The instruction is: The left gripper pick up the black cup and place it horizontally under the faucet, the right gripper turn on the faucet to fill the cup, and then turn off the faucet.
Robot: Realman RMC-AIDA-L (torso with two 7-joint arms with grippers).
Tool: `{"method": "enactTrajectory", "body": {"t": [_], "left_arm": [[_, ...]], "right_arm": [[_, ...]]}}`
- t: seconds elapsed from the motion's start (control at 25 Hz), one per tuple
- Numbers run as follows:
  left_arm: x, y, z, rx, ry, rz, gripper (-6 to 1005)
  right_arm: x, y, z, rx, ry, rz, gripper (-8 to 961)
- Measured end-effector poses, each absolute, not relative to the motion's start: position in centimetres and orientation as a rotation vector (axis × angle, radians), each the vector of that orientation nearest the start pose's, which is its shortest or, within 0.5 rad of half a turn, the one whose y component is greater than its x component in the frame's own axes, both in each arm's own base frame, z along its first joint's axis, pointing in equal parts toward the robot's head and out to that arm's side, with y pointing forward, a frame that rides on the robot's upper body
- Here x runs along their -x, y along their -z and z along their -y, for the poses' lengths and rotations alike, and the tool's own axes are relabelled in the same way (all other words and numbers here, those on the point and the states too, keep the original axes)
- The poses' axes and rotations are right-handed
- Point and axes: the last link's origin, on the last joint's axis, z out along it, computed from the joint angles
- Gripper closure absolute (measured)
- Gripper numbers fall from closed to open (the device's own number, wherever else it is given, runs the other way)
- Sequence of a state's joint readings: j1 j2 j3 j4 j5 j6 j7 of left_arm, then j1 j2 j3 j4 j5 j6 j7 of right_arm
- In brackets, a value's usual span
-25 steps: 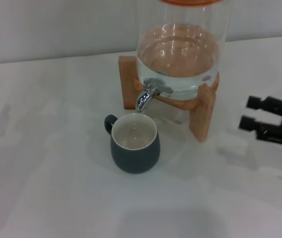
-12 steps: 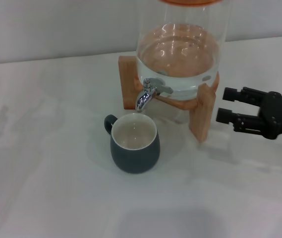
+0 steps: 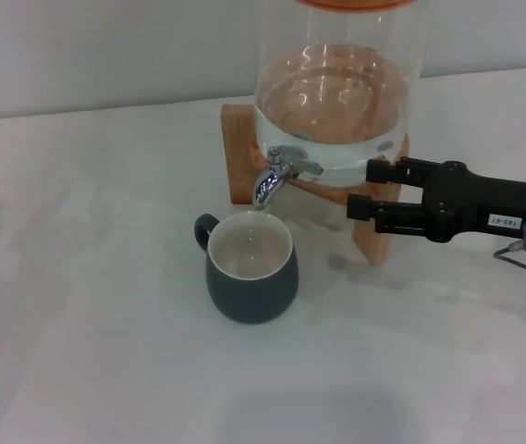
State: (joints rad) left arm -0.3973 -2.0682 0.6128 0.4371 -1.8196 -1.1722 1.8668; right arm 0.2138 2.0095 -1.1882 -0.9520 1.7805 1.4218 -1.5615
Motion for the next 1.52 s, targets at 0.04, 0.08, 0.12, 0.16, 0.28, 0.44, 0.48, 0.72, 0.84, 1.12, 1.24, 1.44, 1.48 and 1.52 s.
{"method": "enactTrajectory", "body": {"t": [0.04, 0.08, 0.12, 0.16, 0.28, 0.44, 0.48, 0.72, 0.84, 1.12, 1.24, 1.44, 1.48, 1.52], "left_arm": [[33.8, -4.8, -34.5, 1.766, 1.03, 0.988, 612], [33.9, -4.8, -34.5, 1.764, 1.028, 0.99, 612], [33.9, -4.8, -34.5, 1.762, 1.026, 0.991, 612], [34.0, -4.8, -34.5, 1.759, 1.022, 0.993, 612], [34.1, -4.9, -34.6, 1.755, 1.015, 0.995, 612], [34.1, -4.9, -34.7, 1.751, 1.009, 0.999, 612], [34.2, -4.9, -34.7, 1.75, 1.009, 0.999, 612], [34.4, -4.9, -34.5, 1.744, 1.009, 1.009, 612], [34.4, -4.9, -34.5, 1.743, 1.009, 1.011, 612], [34.5, -5.0, -34.4, 1.74, 1.008, 1.012, 612], [34.5, -5.0, -34.4, 1.739, 1.008, 1.011, 612], [34.6, -5.1, -34.3, 1.736, 1.006, 1.014, 612], [34.7, -5.1, -34.2, 1.734, 1.005, 1.016, 612], [34.8, -5.1, -34.2, 1.733, 1.004, 1.017, 612]], "right_arm": [[-24.8, -3.7, -30.3, 2.519, -0.992, -0.718, 146], [-24.7, -3.6, -30.3, 2.522, -0.995, -0.717, 146], [-24.5, -3.6, -30.4, 2.525, -1.001, -0.715, 146], [-24.4, -3.6, -30.4, 2.526, -1.008, -0.713, 146], [-23.7, -3.5, -30.4, 2.539, -1.024, -0.702, 146], [-22.9, -3.1, -30.6, 2.552, -1.013, -0.689, 146], [-22.8, -3.1, -30.7, 2.552, -1.008, -0.688, 146], [-22.3, -2.6, -31.3, 2.539, -0.964, -0.687, 146], [-22.3, -2.6, -31.4, 2.535, -0.959, -0.686, 146], [-22.1, -2.3, -31.3, 2.55, -0.962, -0.687, 146], [-21.8, -2.1, -31.1, 2.567, -0.964, -0.68, 146], [-21.4, -1.8, -31.1, 2.587, -0.967, -0.674, 146], [-21.3, -1.7, -31.0, 2.594, -0.967, -0.671, 146], [-21.1, -1.6, -31.0, 2.602, -0.968, -0.666, 146]]}}
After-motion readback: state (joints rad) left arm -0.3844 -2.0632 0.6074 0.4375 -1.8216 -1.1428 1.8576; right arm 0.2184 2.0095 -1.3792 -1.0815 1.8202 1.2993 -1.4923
